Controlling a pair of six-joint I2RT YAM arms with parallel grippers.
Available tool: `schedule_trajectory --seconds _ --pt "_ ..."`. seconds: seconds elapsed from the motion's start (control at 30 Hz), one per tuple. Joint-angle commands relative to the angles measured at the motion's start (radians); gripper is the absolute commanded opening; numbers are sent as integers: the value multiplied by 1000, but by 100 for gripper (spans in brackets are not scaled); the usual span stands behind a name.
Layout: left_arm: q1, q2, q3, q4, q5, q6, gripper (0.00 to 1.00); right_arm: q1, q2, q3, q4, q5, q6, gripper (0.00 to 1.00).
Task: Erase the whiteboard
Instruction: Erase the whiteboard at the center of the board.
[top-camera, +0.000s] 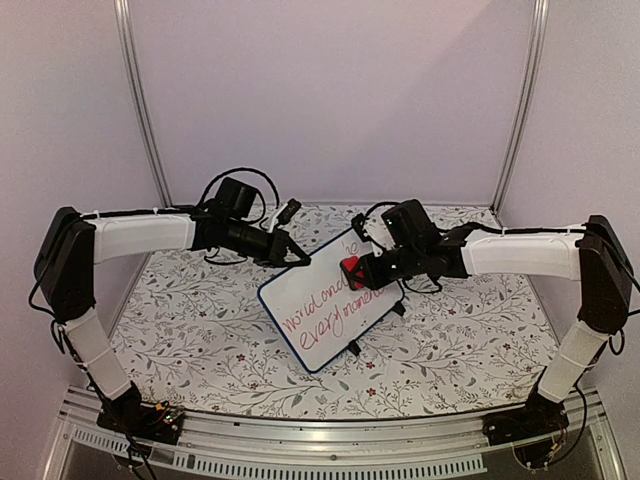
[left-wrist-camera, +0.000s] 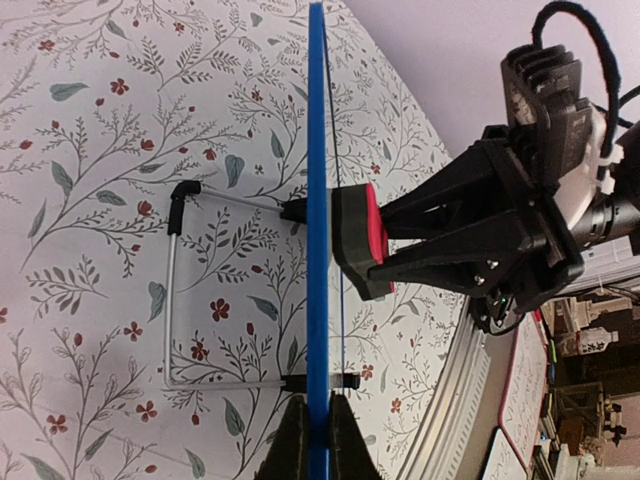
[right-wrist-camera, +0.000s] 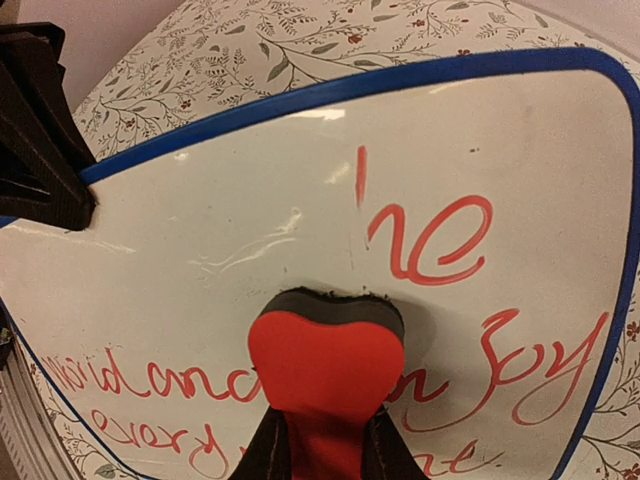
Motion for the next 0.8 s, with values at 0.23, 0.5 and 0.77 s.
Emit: schedule_trajectory --seconds 0.23,0.5,0.77 --pt "-19 -12 18 -16 21 30 0 -3 44 130 -64 79 -12 10" --pt "-19 -15 18 -16 20 31 0 -6 90 196 -97 73 -43 10" --pt "-19 -16 19 -16 27 27 0 -7 30 70 -103 54 -30 10"
